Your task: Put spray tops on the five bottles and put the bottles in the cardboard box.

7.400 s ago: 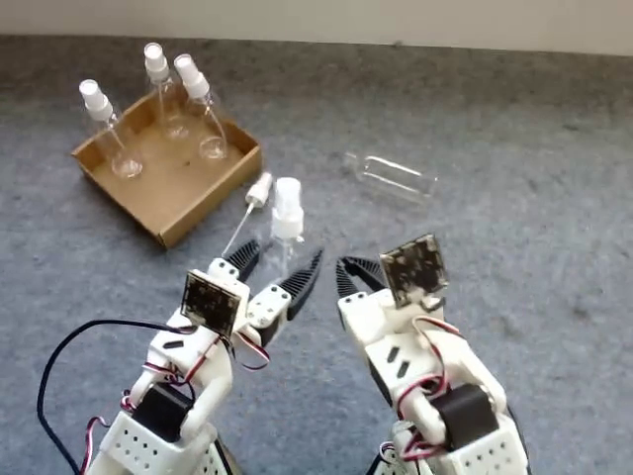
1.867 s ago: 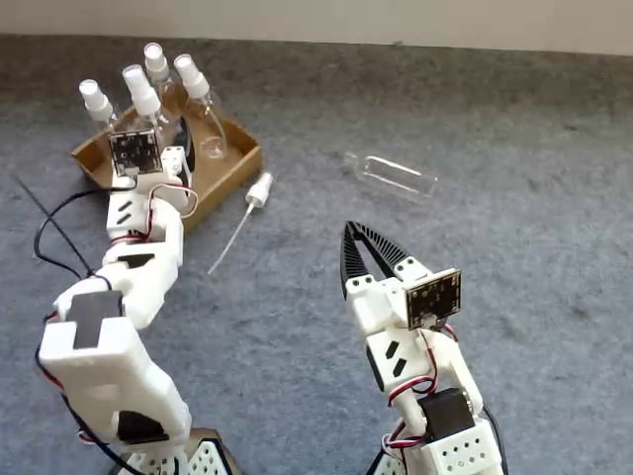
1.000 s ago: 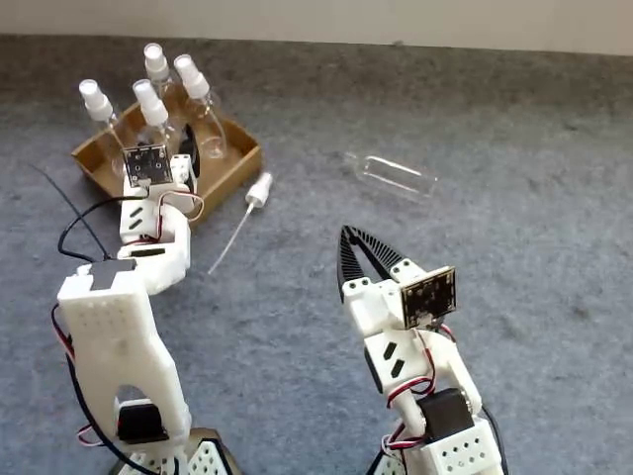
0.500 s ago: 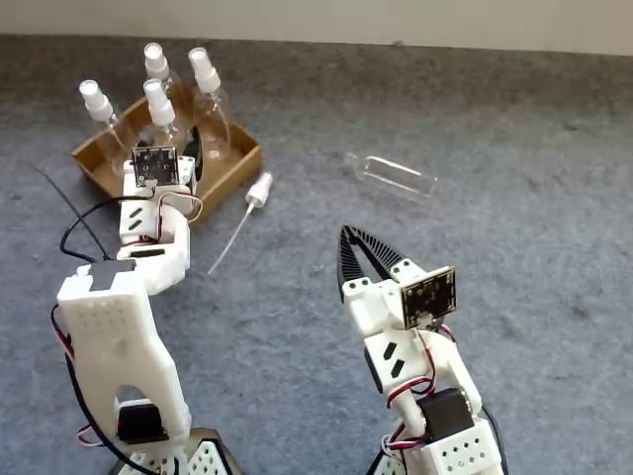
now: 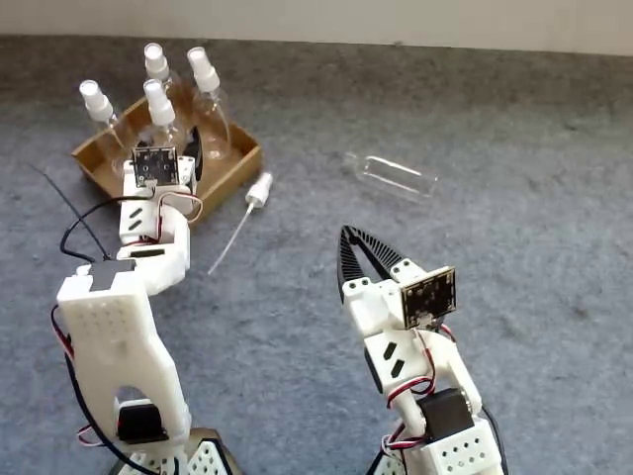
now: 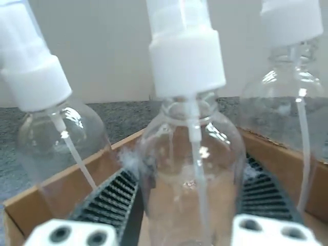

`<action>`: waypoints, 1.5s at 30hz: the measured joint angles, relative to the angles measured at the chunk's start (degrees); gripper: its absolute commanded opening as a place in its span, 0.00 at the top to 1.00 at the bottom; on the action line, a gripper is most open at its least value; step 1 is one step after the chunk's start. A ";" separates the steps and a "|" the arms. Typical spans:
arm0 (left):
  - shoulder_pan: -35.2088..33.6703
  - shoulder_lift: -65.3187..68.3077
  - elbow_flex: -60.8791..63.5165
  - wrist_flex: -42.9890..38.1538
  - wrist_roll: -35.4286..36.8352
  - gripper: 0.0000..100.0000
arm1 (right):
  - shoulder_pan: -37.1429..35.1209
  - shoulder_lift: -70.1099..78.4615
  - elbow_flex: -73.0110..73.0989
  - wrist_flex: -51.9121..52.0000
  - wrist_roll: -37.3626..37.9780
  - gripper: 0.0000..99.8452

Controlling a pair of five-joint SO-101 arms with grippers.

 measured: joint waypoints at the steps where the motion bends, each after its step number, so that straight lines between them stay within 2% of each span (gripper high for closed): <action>1: 0.00 0.00 0.53 -0.26 0.00 0.84 | 0.00 0.00 0.00 0.00 0.00 0.99; 29: -0.44 -0.35 3.34 -1.23 0.18 0.83 | 0.00 0.00 0.00 0.00 0.00 0.99; 36: -0.70 -0.35 3.60 -1.23 0.18 0.71 | 0.00 0.00 0.00 0.00 0.00 0.99; 45: -0.70 -0.35 4.04 -1.23 0.18 0.71 | 0.00 0.00 0.00 0.00 0.00 0.99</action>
